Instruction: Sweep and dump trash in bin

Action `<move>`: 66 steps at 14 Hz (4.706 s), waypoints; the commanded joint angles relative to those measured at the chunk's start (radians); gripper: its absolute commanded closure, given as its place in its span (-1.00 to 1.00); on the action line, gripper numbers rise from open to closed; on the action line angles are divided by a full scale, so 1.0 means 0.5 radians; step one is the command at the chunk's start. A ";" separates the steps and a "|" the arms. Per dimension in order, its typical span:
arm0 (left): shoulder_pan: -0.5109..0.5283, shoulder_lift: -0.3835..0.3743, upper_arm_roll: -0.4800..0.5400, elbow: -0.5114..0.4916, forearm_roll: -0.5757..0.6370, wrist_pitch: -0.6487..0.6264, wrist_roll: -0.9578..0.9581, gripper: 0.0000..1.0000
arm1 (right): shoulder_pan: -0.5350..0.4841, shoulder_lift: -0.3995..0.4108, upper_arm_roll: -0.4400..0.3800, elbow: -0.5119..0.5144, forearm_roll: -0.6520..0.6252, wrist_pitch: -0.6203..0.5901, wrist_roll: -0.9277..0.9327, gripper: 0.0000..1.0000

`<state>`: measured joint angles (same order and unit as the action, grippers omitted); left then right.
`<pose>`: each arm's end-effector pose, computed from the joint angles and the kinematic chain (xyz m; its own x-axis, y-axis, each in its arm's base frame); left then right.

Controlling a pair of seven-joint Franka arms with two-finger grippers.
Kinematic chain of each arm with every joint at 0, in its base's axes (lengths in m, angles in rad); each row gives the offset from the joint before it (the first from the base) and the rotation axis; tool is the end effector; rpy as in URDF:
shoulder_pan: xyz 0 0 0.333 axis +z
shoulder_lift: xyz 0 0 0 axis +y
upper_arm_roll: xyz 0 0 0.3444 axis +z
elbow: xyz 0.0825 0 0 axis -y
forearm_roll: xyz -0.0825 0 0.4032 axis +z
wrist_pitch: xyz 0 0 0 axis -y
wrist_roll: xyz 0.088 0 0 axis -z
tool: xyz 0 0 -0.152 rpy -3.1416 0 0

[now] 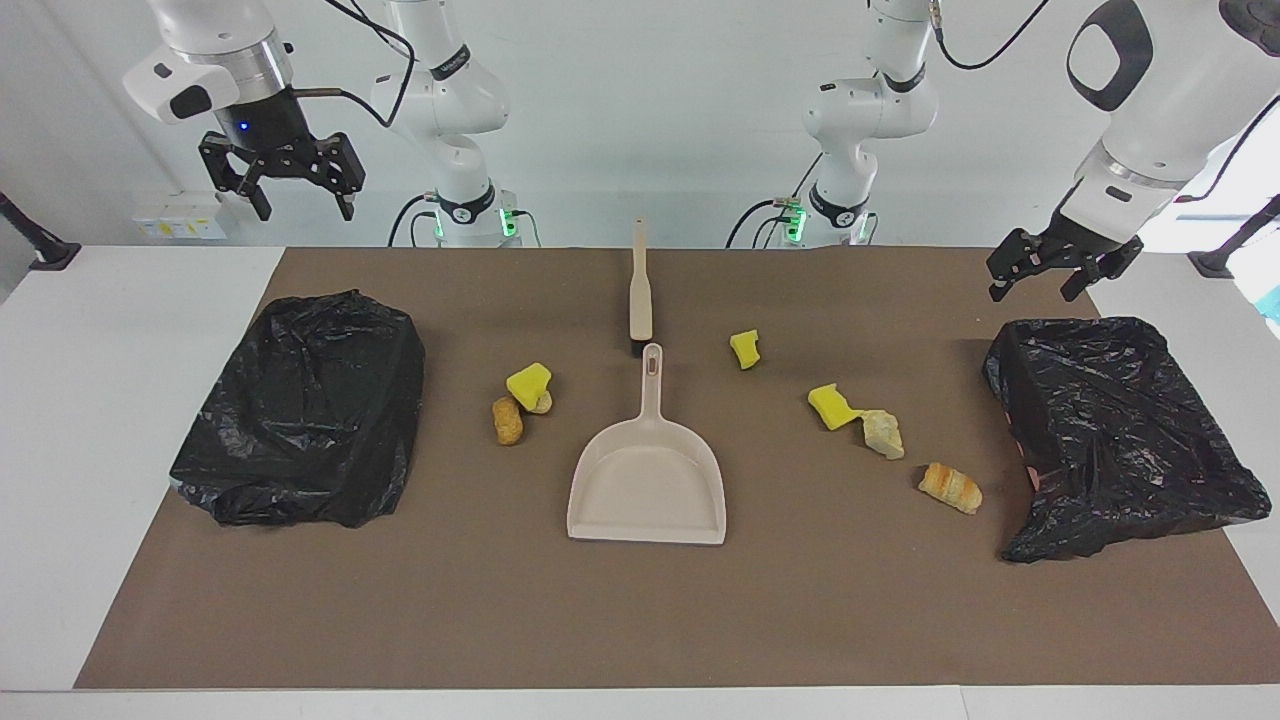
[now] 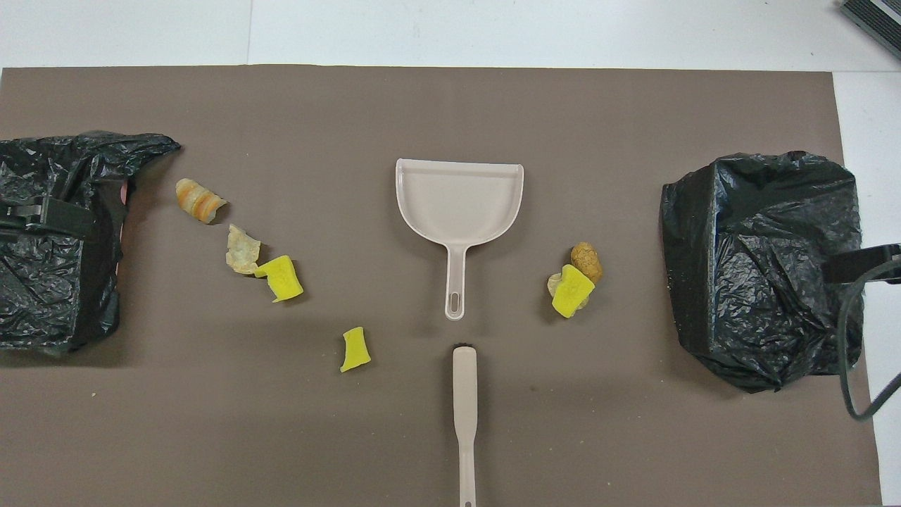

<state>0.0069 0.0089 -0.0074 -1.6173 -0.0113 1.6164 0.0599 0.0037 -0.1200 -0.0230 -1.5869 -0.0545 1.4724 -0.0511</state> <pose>0.5792 -0.0019 0.5839 0.9982 -0.0598 -0.0091 -0.0597 -0.9981 0.0119 0.5217 -0.0196 0.6574 0.9996 0.0265 0.0030 0.0263 -0.9983 0.0517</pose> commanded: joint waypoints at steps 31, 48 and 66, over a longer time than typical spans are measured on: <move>-0.041 -0.067 -0.016 -0.075 -0.011 -0.027 0.000 -1.00 | -0.047 -0.079 -0.019 -0.100 0.041 -0.024 0.001 -1.00; -0.946 -0.272 -0.016 -0.406 -0.137 0.013 -0.825 -1.00 | -0.050 -0.082 -0.019 -0.100 0.041 -0.055 0.004 -1.00; -2.155 -0.122 -0.022 -1.355 -0.223 1.231 -1.786 -1.00 | -0.060 -0.091 -0.019 -0.100 0.041 -0.067 0.004 -1.00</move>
<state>-1.0387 -0.0370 -0.0371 -2.2589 -0.1062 2.1919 -0.8270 -0.0113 -0.1380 -0.0352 -1.6135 -0.0539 1.4506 -0.0497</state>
